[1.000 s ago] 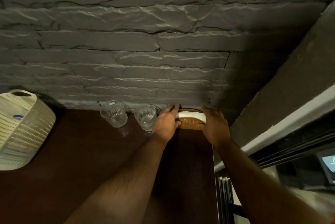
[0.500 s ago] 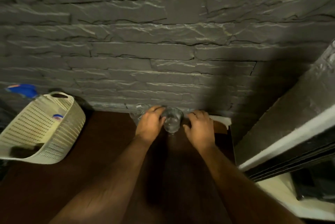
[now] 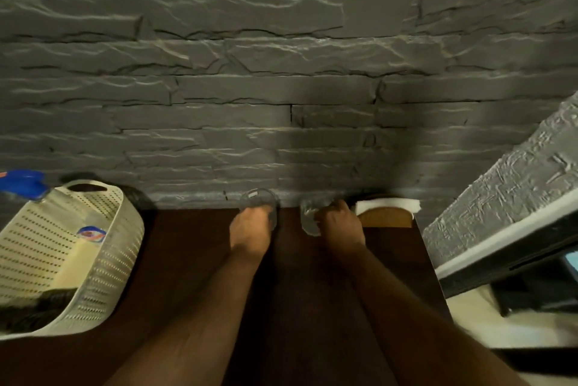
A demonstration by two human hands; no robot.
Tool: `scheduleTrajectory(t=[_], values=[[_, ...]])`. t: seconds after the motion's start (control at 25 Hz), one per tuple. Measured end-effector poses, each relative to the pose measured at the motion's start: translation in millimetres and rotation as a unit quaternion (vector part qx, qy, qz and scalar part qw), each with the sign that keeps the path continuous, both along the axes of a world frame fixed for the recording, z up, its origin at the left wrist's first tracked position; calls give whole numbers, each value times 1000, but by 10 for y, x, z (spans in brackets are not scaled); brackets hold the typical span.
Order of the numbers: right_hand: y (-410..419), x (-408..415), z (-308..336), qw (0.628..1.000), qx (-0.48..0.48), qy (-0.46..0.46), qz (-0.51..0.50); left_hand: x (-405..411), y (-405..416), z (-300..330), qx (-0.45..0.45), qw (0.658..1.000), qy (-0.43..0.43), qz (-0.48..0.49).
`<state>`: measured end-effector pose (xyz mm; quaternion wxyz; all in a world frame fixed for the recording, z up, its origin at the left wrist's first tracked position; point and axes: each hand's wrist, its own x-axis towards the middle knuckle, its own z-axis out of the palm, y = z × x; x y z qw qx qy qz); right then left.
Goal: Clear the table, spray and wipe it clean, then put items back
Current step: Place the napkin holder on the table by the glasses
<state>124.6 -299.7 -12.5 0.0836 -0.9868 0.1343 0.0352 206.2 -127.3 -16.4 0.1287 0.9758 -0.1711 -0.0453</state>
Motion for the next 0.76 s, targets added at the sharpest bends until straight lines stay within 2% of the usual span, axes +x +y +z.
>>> scheduleTrajectory(t=[0.44,0.64,0.76], values=[[19,-47,54,997,-73,7,-5,-118,-101,-46,-35,998,13,-44],[12,-53,6,998,-62,-6,-17,-141,-95,-32,-47,997,14,-53],[80,-163,-9,997,-49,-53,1,-258,-24,19,-57,996,-12,-64]])
